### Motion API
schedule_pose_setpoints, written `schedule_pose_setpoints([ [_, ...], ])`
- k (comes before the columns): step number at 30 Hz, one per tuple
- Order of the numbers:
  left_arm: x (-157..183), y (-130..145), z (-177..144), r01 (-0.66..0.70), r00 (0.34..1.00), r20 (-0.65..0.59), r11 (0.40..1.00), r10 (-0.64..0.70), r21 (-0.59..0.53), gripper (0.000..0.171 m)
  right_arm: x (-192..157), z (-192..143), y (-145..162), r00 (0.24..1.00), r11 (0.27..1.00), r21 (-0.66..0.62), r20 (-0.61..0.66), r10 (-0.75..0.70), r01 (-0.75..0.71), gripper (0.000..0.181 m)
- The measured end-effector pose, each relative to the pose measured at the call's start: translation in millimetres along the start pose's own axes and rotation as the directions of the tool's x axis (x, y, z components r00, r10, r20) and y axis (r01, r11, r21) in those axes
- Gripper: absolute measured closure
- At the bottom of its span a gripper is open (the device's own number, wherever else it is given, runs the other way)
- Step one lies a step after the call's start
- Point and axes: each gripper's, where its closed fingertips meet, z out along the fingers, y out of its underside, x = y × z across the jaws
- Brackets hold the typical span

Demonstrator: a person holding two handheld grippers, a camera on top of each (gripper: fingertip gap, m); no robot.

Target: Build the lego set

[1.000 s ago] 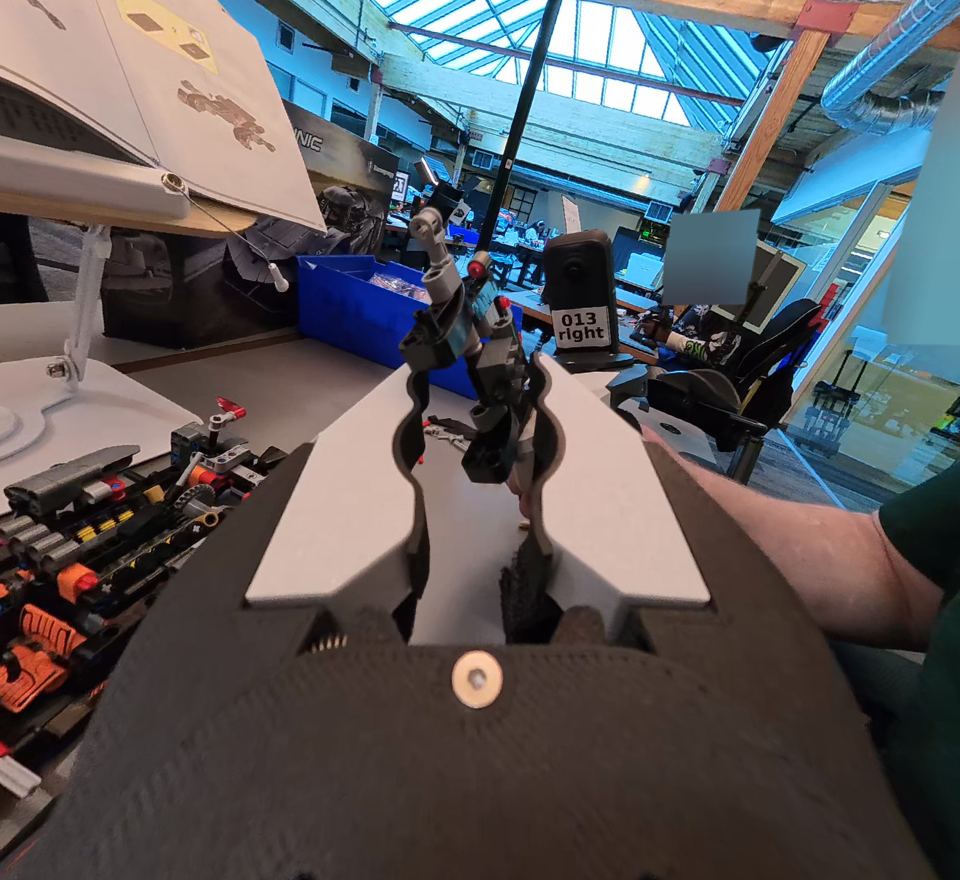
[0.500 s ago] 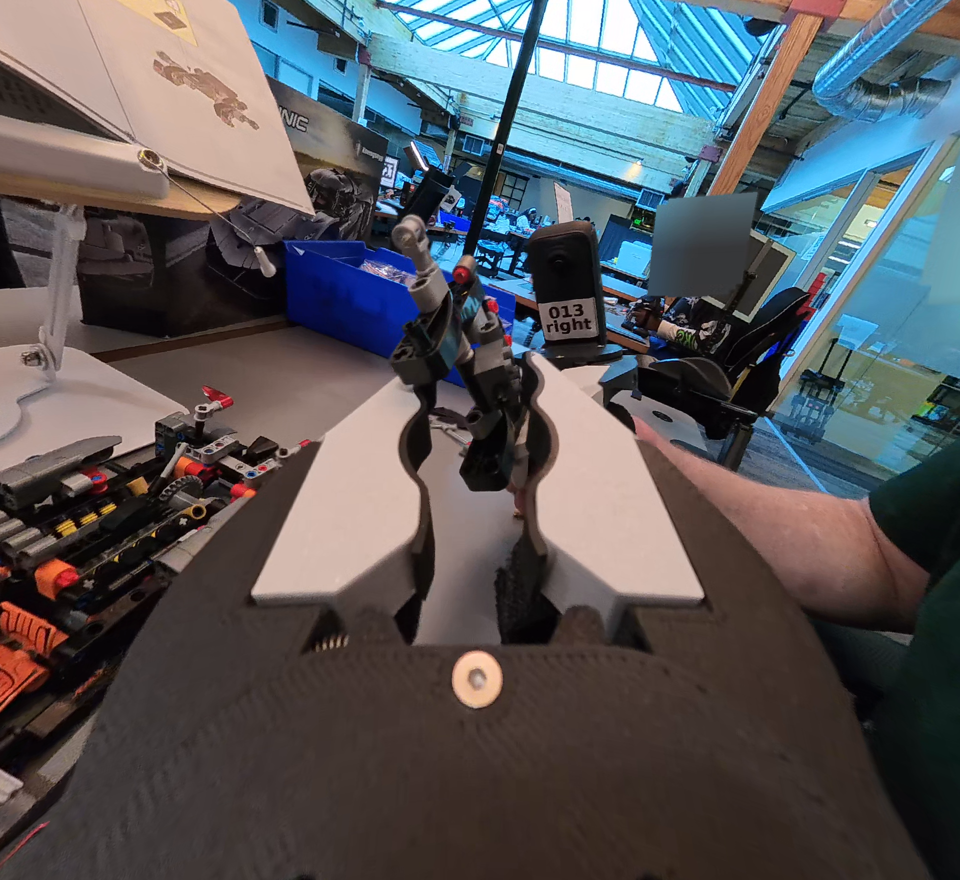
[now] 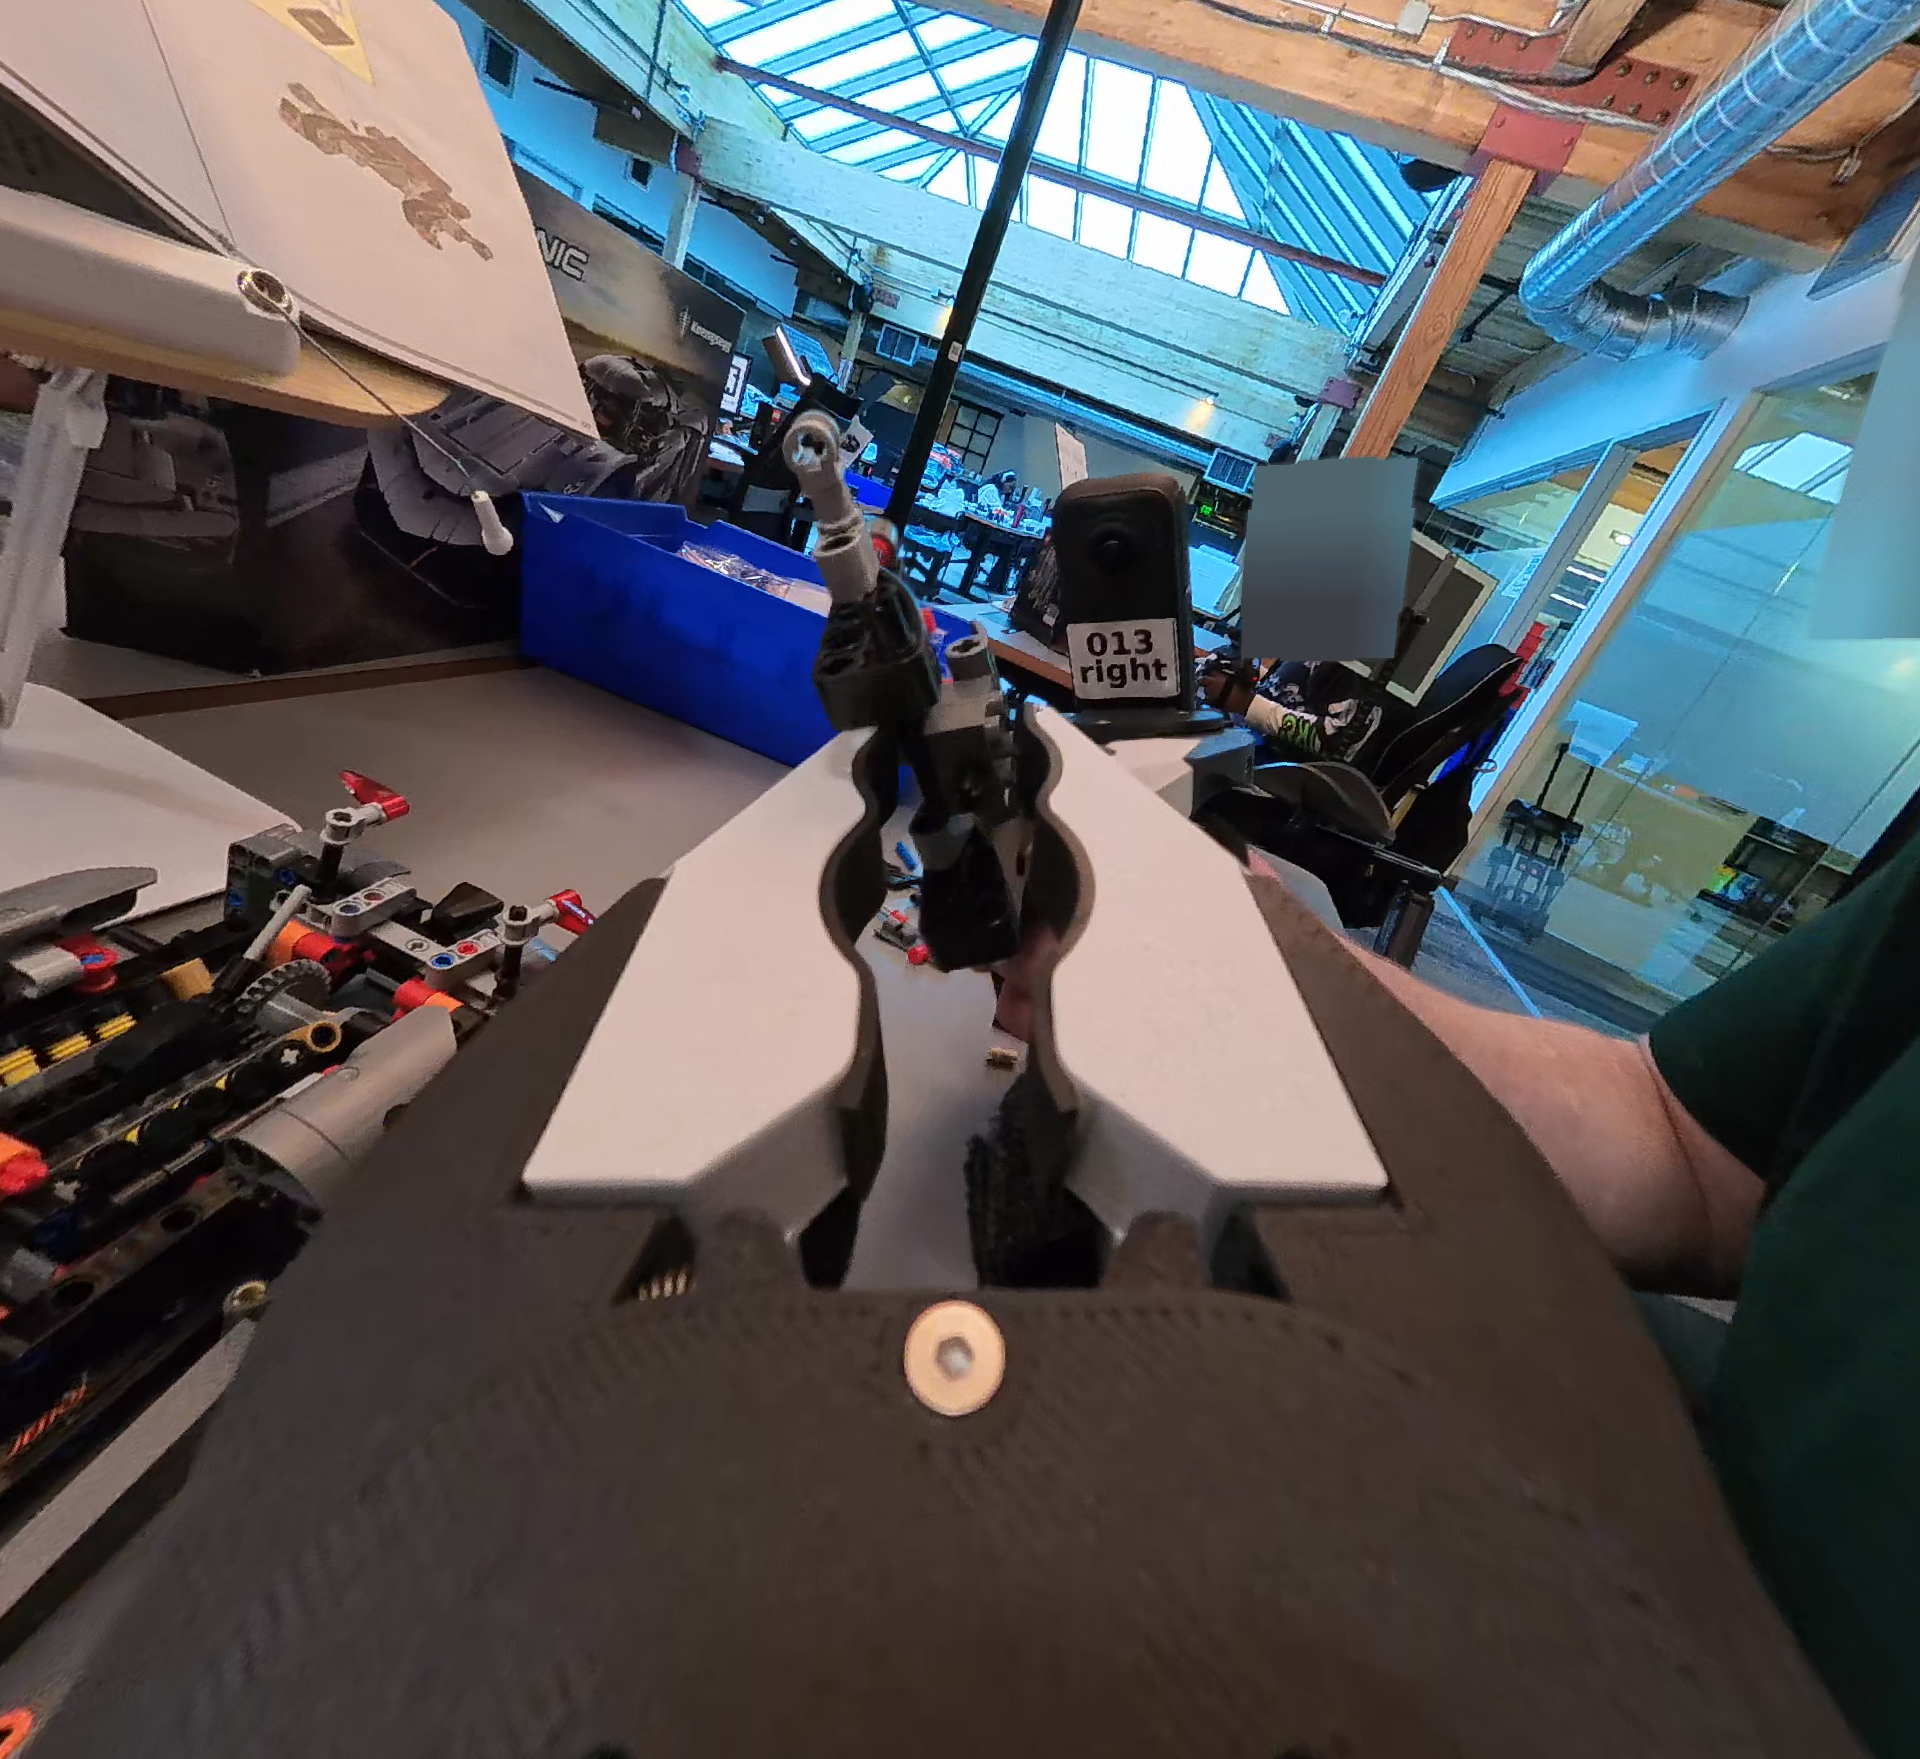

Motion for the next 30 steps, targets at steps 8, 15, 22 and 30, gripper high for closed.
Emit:
schedule_pose_setpoints([
  [8, 2, -2, 1, 0.003, 1.000, -0.013, 1.000, -0.003, 0.014, 0.152, 2, -6, -10, 0.995, 0.992, 0.088, 0.050, 0.087, -0.092, 0.163],
  [15, 5, -2, 1, 0.003, 1.000, -0.027, 1.000, -0.003, 0.015, 0.152, 10, -17, -21, 0.991, 0.980, 0.150, 0.048, 0.126, -0.132, 0.155],
  [22, 8, 4, 5, 0.009, 0.999, -0.042, 1.000, -0.009, -0.005, 0.153, 4, -12, -20, 0.988, 0.980, 0.142, 0.082, 0.131, -0.142, 0.156],
  [30, 10, 9, 8, 0.024, 0.998, -0.057, 1.000, -0.025, -0.018, 0.152, 2, -16, -23, 0.981, 0.973, 0.159, 0.118, 0.151, -0.169, 0.168],
])
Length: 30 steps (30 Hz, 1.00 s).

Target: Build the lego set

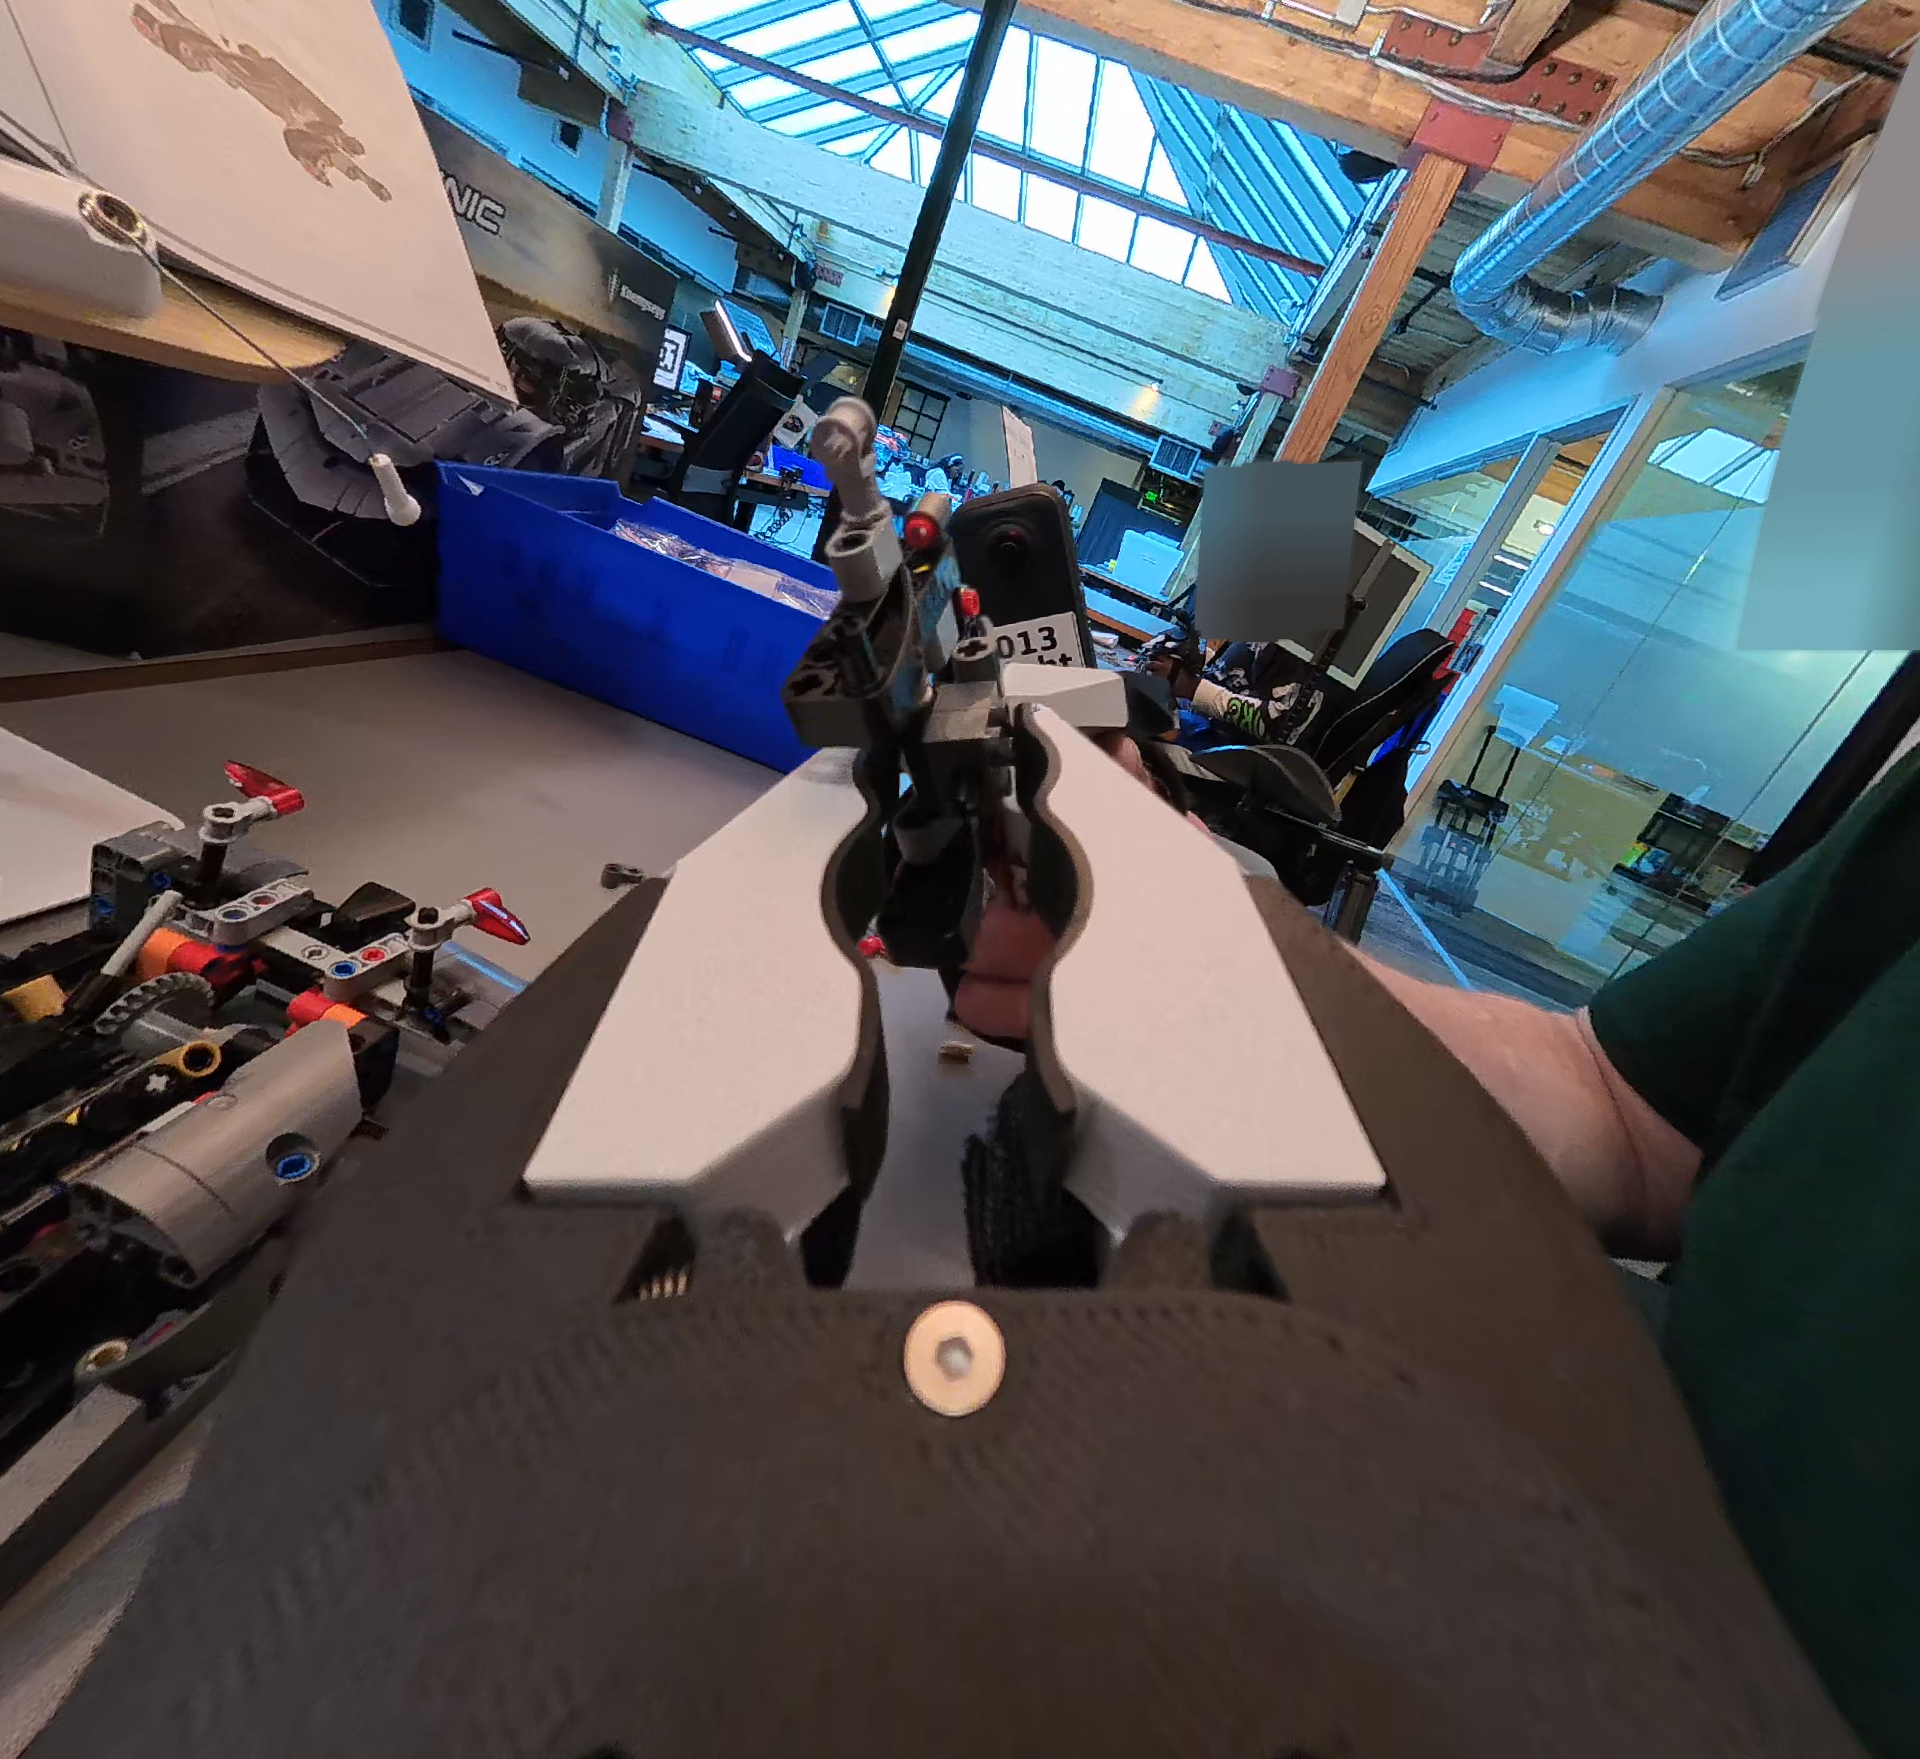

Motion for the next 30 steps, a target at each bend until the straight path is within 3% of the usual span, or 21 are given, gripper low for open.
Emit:
schedule_pose_setpoints([
  [9, 2.6, -1.0, 1.3, -0.002, 1.000, -0.006, 1.000, 0.002, 0.001, 0.152, -2.3, -1.3, -0.8, 0.997, 0.998, 0.015, 0.051, 0.056, -0.057, 0.168],
  [30, 1.6, -7.9, -0.4, -0.039, 0.999, 0.028, 0.999, 0.039, 0.009, 0.133, -3.1, -6.0, -7.6, 0.985, 0.989, 0.064, 0.113, 0.128, -0.136, 0.168],
])
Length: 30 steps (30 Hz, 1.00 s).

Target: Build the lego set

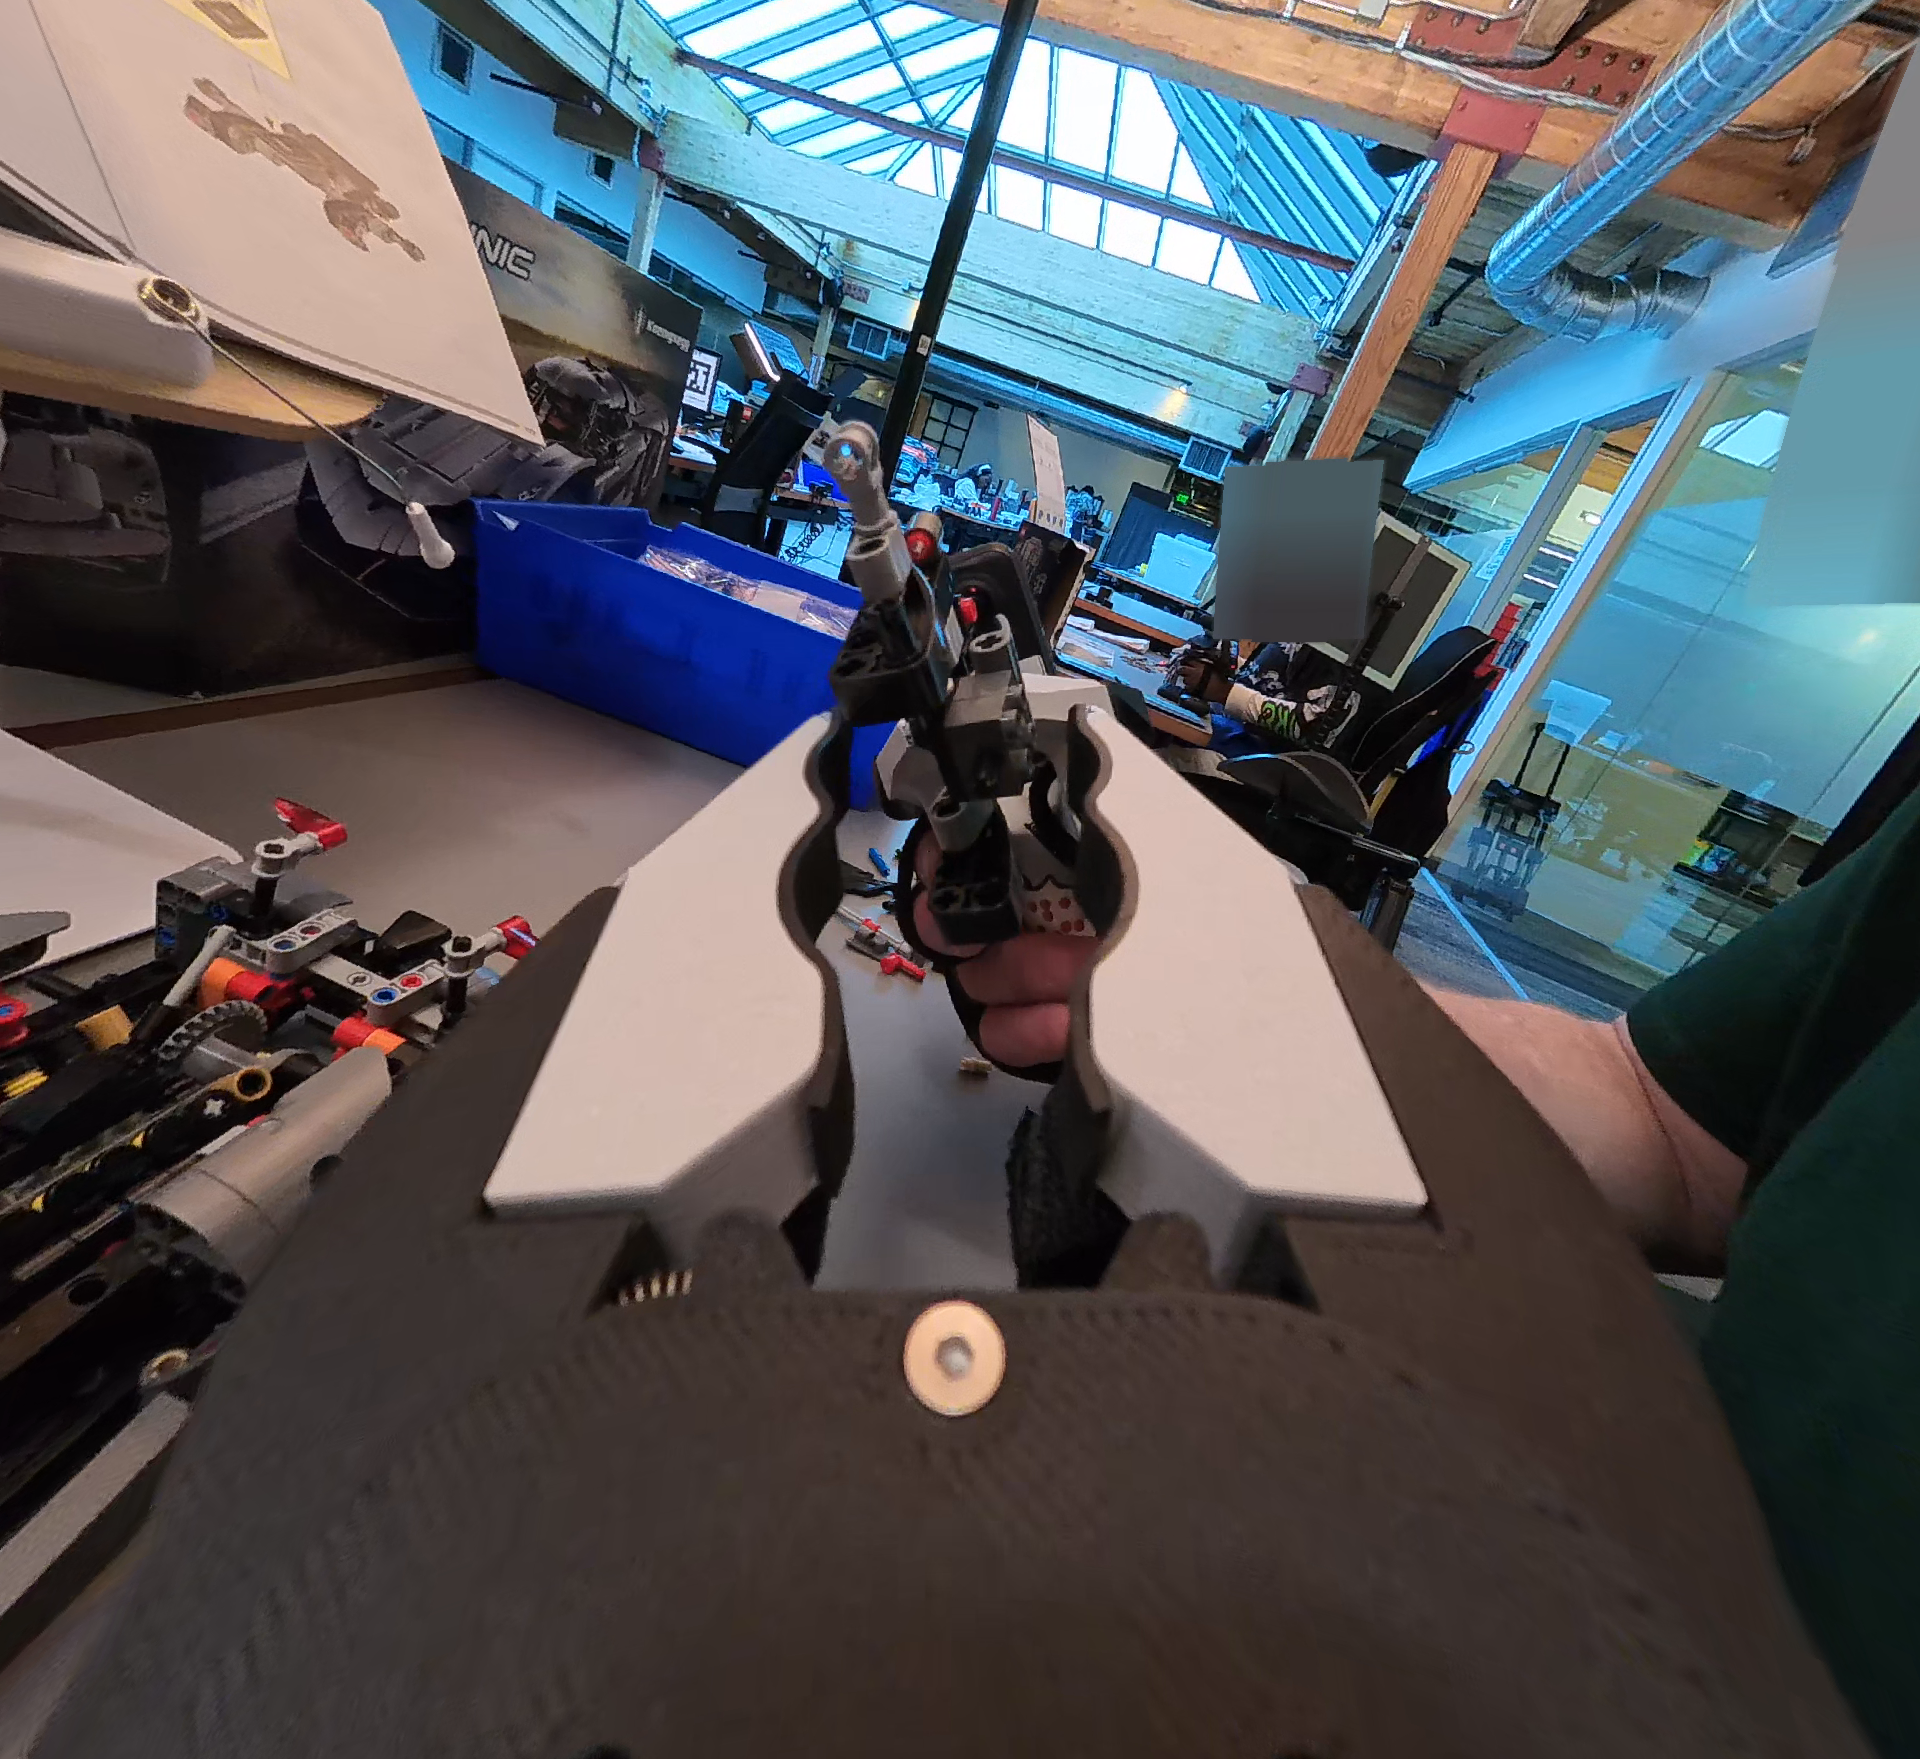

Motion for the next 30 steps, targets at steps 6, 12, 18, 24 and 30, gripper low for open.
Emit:
schedule_pose_setpoints([
  [6, -3, -8, -5, -0.015, 1.000, 0.012, 1.000, 0.015, 0.018, 0.131, -1, -1, -1, 1.000, 1.000, 0.001, 0.001, -0.004, 0.004, 0.168],
  [12, -4, -18, -11, -0.033, 0.999, 0.019, 0.998, 0.032, 0.045, 0.130, -2, 0, 2, 1.000, 1.000, -0.017, 0.004, -0.006, 0.006, 0.168],
  [18, -6, -18, -15, -0.028, 1.000, 0.012, 0.999, 0.027, 0.035, 0.150, -2, 2, 6, 1.000, 0.999, -0.040, 0.007, -0.003, 0.004, 0.168],
  [24, -5, -17, -15, -0.044, 0.999, 0.013, 0.999, 0.043, 0.029, 0.156, -2, 2, 7, 1.000, 0.999, -0.048, 0.001, -0.005, 0.005, 0.168],
  [30, -8, -16, -15, -0.032, 0.999, 0.019, 0.999, 0.031, 0.029, 0.156, 1, 2, 7, 1.000, 0.999, -0.049, -0.022, -0.017, 0.016, 0.168],
])
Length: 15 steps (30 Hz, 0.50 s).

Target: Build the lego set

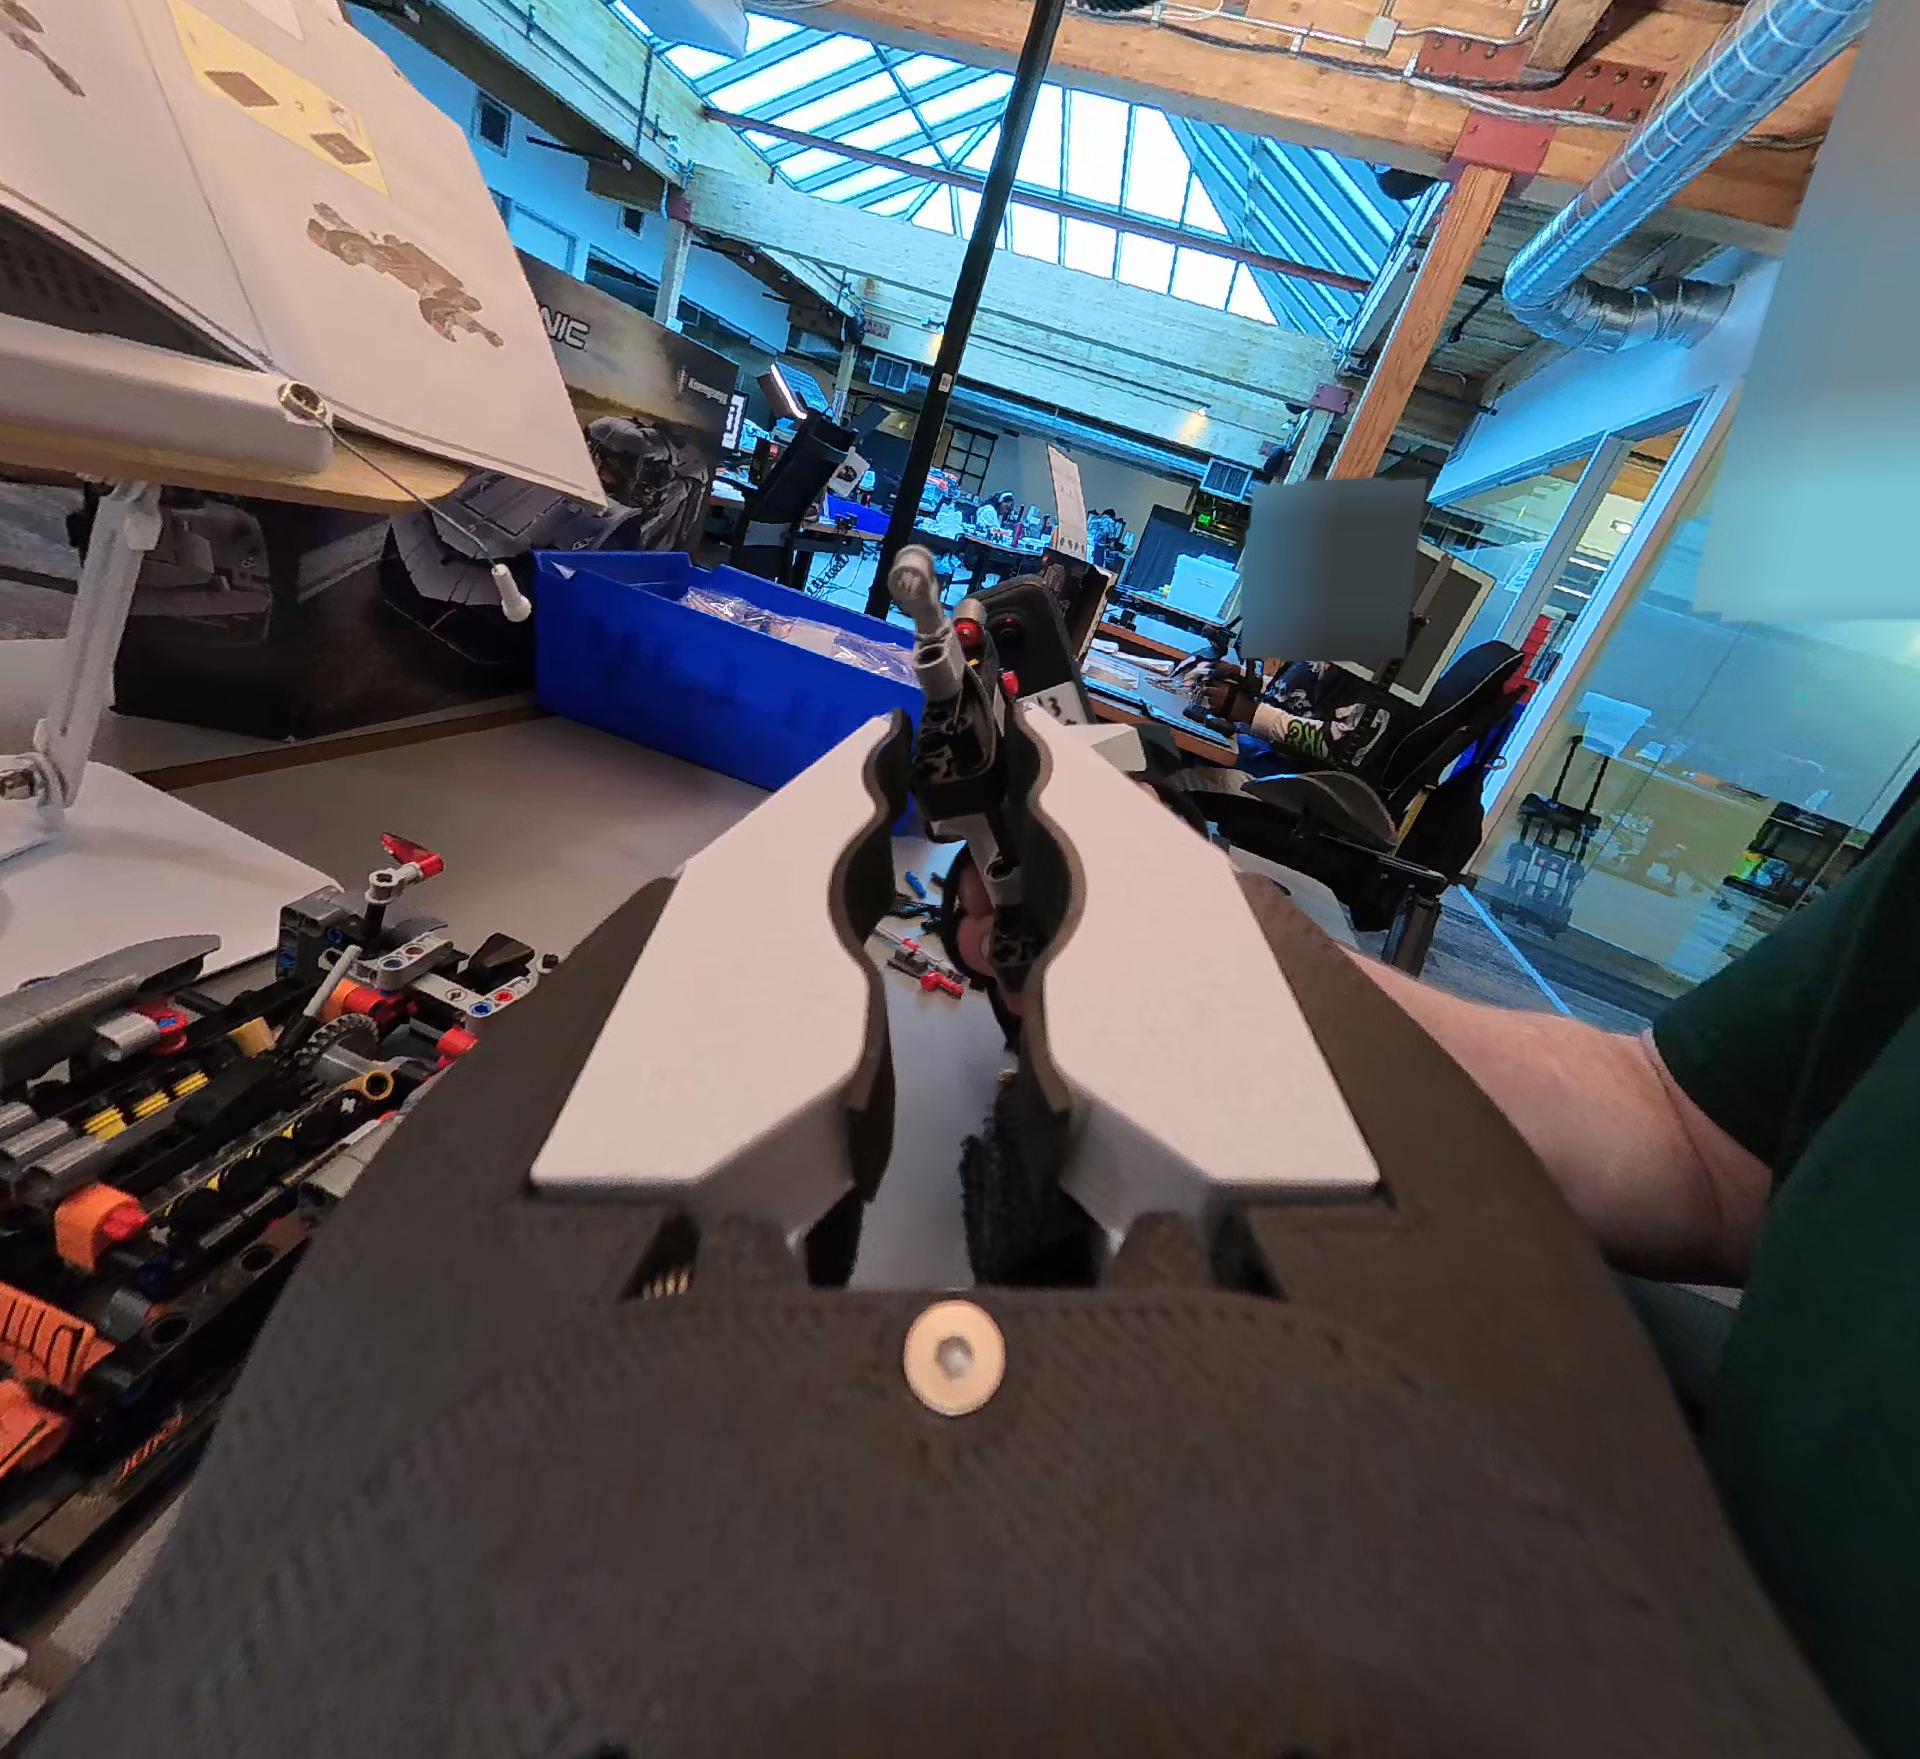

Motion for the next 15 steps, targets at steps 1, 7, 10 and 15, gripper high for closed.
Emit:
schedule_pose_setpoints([
  [1, -0.7, 0.7, 0.1, 0.000, 1.000, 0.004, 1.000, 0.000, -0.003, 0.156, 0.6, -0.5, -0.4, 1.000, 1.000, 0.002, -0.004, 0.000, 0.000, 0.168],
  [7, -3.1, 3.0, 1.0, 0.040, 0.999, 0.003, 0.999, -0.040, 0.006, 0.156, 3.4, -1.6, -0.9, 0.998, 0.999, -0.008, -0.046, -0.047, 0.047, 0.168],
  [10, -4.0, 4.7, 1.3, 0.050, 0.999, 0.001, 0.999, -0.050, -0.003, 0.156, 3.8, -2.8, -1.5, 0.998, 0.999, -0.009, -0.048, -0.042, 0.042, 0.168],
  [15, -6.0, 8.3, 2.5, 0.064, 0.998, 0.005, 0.998, -0.064, -0.018, 0.156, 6.5, -4.9, -2.9, 0.998, 1.000, 0.000, -0.058, -0.026, 0.026, 0.168],
])
